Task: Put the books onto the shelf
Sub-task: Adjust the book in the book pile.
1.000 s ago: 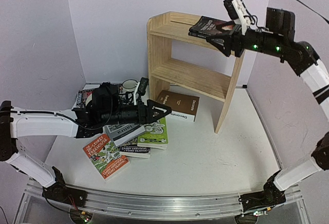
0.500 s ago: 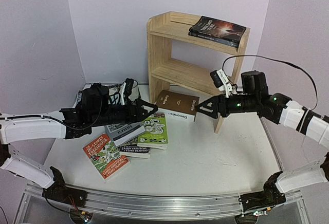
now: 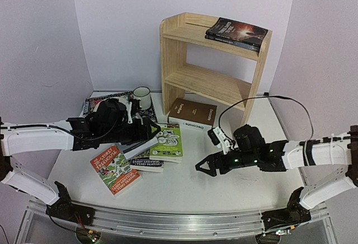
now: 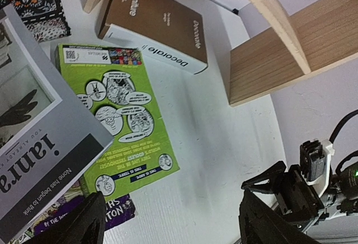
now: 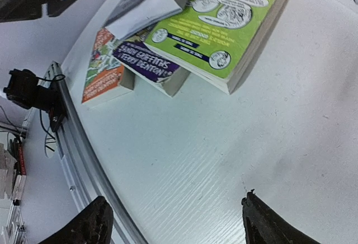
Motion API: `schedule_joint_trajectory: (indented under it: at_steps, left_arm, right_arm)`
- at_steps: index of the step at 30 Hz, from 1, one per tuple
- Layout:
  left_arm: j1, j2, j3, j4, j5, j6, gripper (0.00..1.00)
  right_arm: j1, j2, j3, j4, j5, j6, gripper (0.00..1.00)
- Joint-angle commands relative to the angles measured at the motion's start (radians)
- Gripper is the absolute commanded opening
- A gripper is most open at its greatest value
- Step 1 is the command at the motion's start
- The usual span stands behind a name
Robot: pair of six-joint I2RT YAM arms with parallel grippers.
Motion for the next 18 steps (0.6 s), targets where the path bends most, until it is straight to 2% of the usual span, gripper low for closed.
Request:
schedule_joint_trajectory:
  at_steps: [1, 6, 14, 15, 18]
  left_arm:
    - [0.020, 0.090, 0.041, -0.085, -0.004, -0.008, 0.84]
    - [0.040, 0.185, 0.158, -0.132, -0.003, 0.058, 0.81]
    - [0.056, 0.326, 0.372, -0.187, -0.036, 0.186, 0.68]
    - [0.060, 0.343, 0.392, -0.188, -0.038, 0.199, 0.64]
    - [0.079, 0.394, 0.440, -0.193, -0.033, 0.225, 0.39]
  right_arm:
    - [0.032, 0.147, 0.084, 0.120, 0.136, 0.097, 0.81]
    - [0.061, 0.257, 0.171, 0.110, 0.193, 0.097, 0.75]
    - [0.076, 0.268, 0.180, 0.100, 0.243, 0.078, 0.75]
    - [0.077, 0.262, 0.173, 0.098, 0.251, 0.075, 0.75]
    - [0.076, 0.237, 0.156, 0.092, 0.270, 0.069, 0.75]
